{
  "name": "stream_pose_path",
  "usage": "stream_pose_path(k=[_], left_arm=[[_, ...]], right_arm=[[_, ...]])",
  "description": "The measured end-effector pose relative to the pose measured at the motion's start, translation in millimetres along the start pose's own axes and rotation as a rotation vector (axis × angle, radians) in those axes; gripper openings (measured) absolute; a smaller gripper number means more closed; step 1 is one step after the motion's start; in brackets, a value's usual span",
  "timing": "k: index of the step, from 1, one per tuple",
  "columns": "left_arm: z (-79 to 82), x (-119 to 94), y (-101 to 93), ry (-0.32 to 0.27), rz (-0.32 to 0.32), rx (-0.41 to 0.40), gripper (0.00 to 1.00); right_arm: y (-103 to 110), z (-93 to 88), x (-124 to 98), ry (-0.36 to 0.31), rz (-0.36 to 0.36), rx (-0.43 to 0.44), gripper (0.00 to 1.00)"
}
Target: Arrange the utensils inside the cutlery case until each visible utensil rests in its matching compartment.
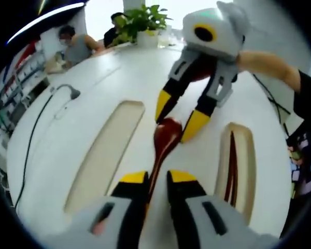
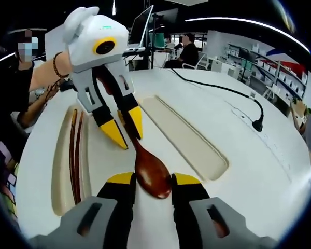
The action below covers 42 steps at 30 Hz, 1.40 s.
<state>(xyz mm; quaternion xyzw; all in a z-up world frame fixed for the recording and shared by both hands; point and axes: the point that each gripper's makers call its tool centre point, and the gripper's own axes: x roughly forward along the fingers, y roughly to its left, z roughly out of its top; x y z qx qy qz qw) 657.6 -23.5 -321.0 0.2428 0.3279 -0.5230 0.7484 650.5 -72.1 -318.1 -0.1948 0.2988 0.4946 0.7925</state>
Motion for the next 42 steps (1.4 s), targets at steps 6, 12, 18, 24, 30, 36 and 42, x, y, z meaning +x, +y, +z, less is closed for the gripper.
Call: stream_pose_path(k=[6, 12, 18, 24, 30, 36, 42], left_arm=[[1.2, 0, 0.1, -0.012, -0.002, -0.006, 0.16], [3.1, 1, -2.1, -0.018, -0.003, 0.001, 0.15], [6.0, 2, -6.0, -0.031, 0.002, 0.023, 0.16], [9.4, 5, -5.3, -0.059, -0.025, 0.017, 0.16], [11.1, 10, -4.3, -0.063, 0.008, 0.073, 0.09], [11.7, 13, -8.4, -0.071, -0.001, 0.139, 0.07], [9.9, 13, -14.0, -0.076, -0.052, 0.146, 0.06]], right_arm=[[5, -1.5, -4, 0.001, 0.048, 0.095, 0.26], [4, -3.1, -8, -0.016, 0.091, 0.213, 0.26], [0, -3.6, -12, -0.057, 0.131, 0.357, 0.26], [-1, -1.9, -13, -0.099, 0.169, 0.511, 0.26], [-2, -2.2, -15, -0.114, 0.176, 0.596, 0.26], [-1, -5.2, -15, -0.098, 0.138, 0.503, 0.25], [-1, -9.4, -12, -0.04, 0.048, 0.211, 0.2]])
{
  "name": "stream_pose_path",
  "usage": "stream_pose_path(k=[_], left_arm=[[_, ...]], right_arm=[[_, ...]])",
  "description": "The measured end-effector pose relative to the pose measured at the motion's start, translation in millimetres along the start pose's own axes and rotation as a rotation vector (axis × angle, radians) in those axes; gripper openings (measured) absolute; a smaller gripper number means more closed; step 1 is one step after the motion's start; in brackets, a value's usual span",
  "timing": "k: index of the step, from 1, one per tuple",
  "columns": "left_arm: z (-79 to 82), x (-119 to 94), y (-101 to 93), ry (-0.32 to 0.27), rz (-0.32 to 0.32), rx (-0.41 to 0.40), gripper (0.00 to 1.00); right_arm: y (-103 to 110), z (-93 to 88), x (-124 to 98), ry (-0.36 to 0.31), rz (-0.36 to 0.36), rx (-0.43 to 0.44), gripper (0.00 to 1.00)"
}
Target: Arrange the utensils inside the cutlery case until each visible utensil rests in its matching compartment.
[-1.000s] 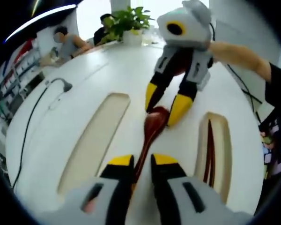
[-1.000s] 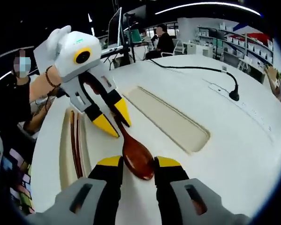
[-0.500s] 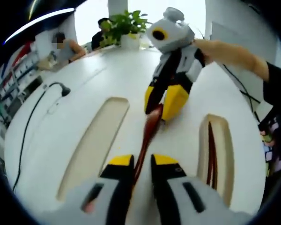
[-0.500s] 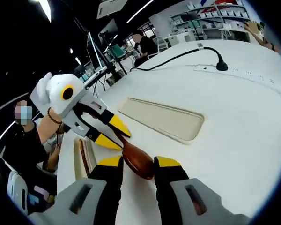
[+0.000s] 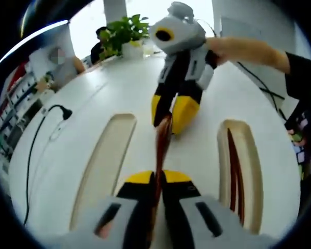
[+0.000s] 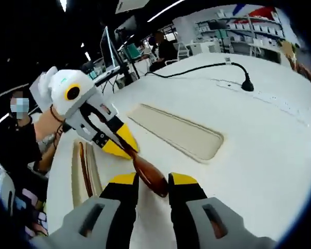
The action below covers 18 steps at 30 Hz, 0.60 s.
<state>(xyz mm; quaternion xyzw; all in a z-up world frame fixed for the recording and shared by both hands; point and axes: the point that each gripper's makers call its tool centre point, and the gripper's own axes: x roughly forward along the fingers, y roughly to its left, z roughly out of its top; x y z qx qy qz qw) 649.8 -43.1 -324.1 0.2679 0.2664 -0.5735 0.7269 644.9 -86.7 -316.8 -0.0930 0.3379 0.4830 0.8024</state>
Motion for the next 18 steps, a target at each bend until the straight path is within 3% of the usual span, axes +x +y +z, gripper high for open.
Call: stream_pose_path(k=[2, 5, 10, 18], left_arm=[[-0.4, 0, -0.6, -0.01, -0.022, -0.006, 0.05], [0.2, -2, 1.5, -0.024, -0.033, -0.03, 0.06], [1.1, -4, 1.7, -0.054, -0.051, -0.071, 0.07], [3.0, -10, 1.5, -0.074, -0.045, -0.096, 0.08]], right_arm=[[-2, -1.8, 1, 0.023, -0.05, -0.147, 0.16], [-4, -1.9, 0, 0.049, -0.1, -0.29, 0.08], [-5, -1.9, -1, 0.057, -0.117, -0.327, 0.04], [1, 0.6, -7, 0.001, -0.127, -0.33, 0.03]])
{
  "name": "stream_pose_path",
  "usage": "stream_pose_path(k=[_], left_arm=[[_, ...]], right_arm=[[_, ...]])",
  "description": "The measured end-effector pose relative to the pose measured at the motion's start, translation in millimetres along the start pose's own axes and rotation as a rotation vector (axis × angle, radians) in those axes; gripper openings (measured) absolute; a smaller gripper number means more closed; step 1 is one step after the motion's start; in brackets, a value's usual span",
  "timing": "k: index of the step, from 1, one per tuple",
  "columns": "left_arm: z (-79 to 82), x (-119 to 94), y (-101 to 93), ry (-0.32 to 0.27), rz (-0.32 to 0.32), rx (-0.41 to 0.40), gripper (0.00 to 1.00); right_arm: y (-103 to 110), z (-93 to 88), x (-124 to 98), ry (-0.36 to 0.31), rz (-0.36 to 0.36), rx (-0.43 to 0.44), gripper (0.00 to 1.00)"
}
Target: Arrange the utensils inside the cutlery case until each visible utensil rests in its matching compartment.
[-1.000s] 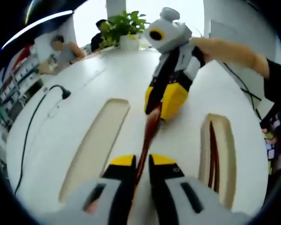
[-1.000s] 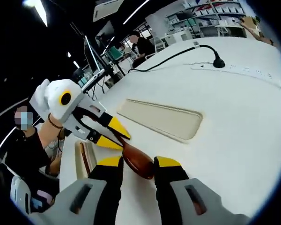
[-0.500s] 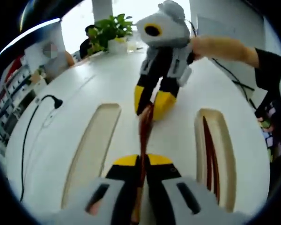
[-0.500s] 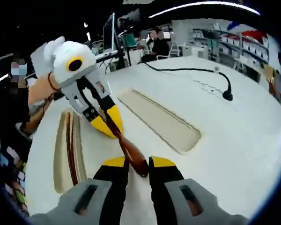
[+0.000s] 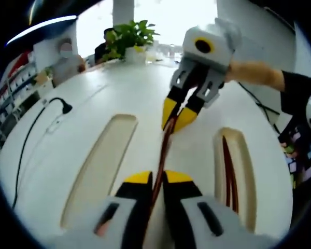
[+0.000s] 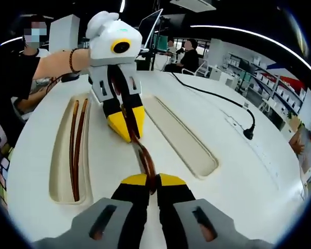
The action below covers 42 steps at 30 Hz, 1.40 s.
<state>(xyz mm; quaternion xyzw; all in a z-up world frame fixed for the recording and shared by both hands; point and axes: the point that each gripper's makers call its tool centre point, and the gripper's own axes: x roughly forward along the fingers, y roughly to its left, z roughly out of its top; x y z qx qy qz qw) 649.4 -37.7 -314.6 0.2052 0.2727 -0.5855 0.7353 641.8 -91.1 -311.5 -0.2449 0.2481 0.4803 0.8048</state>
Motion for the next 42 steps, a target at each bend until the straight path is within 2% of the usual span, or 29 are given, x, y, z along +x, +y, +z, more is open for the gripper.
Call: stream_pose_path(k=[12, 17, 21, 27, 33, 36, 42], left_arm=[[23.4, -20, -12.4, -0.04, 0.006, 0.031, 0.09], [28.5, -30, -28.5, -0.039, 0.0, 0.046, 0.09], [28.4, -37, -40.0, -0.032, -0.008, 0.057, 0.09], [22.8, -46, -60.2, -0.017, -0.052, 0.037, 0.08], [16.6, -51, -81.1, 0.0, -0.1, 0.035, 0.08], [7.6, -51, -89.6, 0.027, -0.117, 0.034, 0.08], [-8.1, -48, -99.0, 0.043, -0.145, -0.001, 0.08]], right_arm=[[5, 21.2, -29, -0.098, -0.065, 0.019, 0.03], [17, 27.7, -42, -0.121, -0.074, 0.038, 0.03], [23, 35.0, -47, -0.132, -0.073, 0.021, 0.03], [44, 36.2, -53, -0.139, -0.045, 0.034, 0.03], [67, 32.8, -58, -0.141, -0.013, 0.1, 0.03], [78, 29.6, -55, -0.129, 0.014, 0.127, 0.03], [92, 21.5, -46, -0.106, 0.065, 0.188, 0.03]])
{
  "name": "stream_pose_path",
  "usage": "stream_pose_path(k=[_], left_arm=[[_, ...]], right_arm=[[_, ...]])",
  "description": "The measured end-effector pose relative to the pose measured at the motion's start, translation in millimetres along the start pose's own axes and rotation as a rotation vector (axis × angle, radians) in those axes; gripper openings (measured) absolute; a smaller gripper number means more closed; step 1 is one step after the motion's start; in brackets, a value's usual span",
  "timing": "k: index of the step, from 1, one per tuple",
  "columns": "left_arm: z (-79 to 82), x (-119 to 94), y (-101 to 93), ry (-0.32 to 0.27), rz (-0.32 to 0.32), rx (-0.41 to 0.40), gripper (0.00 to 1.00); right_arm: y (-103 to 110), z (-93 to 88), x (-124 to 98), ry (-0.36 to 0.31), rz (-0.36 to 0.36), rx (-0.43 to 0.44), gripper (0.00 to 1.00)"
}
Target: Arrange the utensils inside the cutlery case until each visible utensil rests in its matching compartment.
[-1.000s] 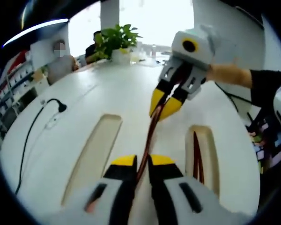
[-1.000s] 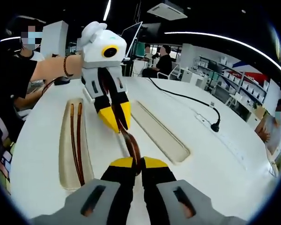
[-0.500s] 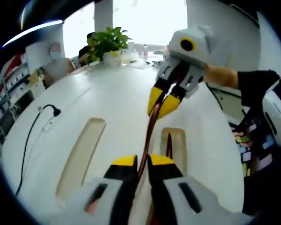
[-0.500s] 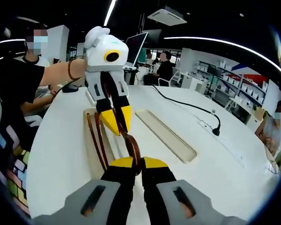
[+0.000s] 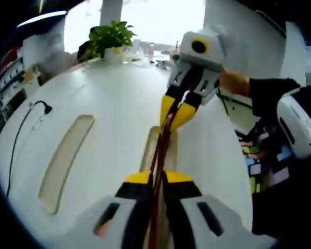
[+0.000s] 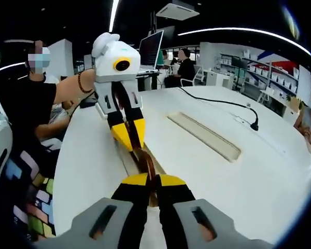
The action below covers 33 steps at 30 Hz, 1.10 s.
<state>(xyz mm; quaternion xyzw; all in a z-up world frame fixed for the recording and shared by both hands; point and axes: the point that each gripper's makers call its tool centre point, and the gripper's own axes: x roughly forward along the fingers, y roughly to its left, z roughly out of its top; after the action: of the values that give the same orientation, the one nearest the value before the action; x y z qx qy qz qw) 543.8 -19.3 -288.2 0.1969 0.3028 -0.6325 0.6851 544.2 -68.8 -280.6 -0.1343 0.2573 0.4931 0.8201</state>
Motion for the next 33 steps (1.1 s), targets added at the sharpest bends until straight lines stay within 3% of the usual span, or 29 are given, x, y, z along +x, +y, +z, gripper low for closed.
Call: stream_pose_path(k=[10, 14, 22, 33], left_arm=[[-13.1, 4, 0.0, 0.007, 0.008, 0.0, 0.09], [-13.5, 1, 1.0, -0.004, 0.008, -0.019, 0.1], [-14.9, 0, 0.7, 0.002, 0.013, -0.014, 0.11], [-13.9, -2, 4.8, -0.008, 0.007, -0.048, 0.11]], right_arm=[[9, -6.9, 7, 0.047, 0.064, 0.074, 0.04], [15, -5.8, 7, 0.037, 0.11, 0.169, 0.04], [15, -7.7, 5, 0.047, 0.163, 0.262, 0.05], [15, -14.5, 1, 0.082, 0.178, 0.272, 0.1]])
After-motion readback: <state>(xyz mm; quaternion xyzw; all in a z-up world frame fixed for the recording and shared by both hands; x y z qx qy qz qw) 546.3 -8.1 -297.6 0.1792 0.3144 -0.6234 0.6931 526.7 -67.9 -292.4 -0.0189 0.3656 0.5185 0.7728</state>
